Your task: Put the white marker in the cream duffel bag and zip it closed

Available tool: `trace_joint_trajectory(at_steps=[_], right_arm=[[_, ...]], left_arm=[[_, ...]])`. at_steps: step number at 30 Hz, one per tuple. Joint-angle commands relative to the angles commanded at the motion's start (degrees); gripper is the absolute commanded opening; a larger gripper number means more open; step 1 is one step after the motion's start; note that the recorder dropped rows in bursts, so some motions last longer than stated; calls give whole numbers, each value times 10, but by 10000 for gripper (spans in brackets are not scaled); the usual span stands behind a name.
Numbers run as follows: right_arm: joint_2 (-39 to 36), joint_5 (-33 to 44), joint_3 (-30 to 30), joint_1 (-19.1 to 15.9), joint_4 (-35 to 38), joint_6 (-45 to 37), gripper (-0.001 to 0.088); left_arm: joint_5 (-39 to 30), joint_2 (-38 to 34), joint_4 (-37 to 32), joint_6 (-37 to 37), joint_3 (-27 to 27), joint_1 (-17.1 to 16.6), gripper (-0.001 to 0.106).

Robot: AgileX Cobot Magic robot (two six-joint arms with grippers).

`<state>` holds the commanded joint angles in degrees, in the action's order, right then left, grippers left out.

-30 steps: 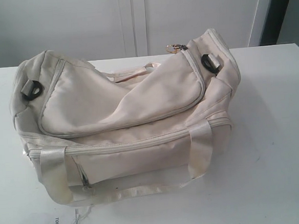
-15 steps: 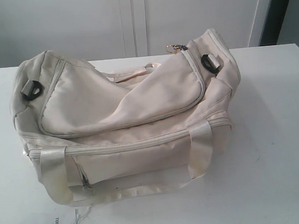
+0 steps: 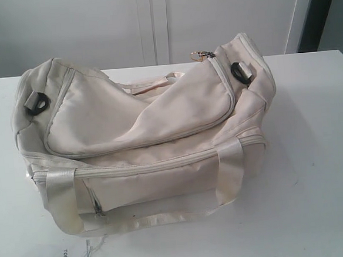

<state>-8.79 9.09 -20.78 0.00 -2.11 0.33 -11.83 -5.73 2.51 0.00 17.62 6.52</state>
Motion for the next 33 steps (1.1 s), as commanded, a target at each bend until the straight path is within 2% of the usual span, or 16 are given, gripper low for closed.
trace_joint_trajectory(at_steps=[1,9,27,33], right_arm=[[0,0,0,0,0,0,0],[0,0,0,0,0,0,0],[0,0,0,0,0,0,0],[0,0,0,0,0,0,0]], left_arm=[[19,11,0,0,-14,0,0],[19,57,0,0,-70,0,0],[6,57,0,0,-169,0,0],[-5,57,0,0,-176,0,0]])
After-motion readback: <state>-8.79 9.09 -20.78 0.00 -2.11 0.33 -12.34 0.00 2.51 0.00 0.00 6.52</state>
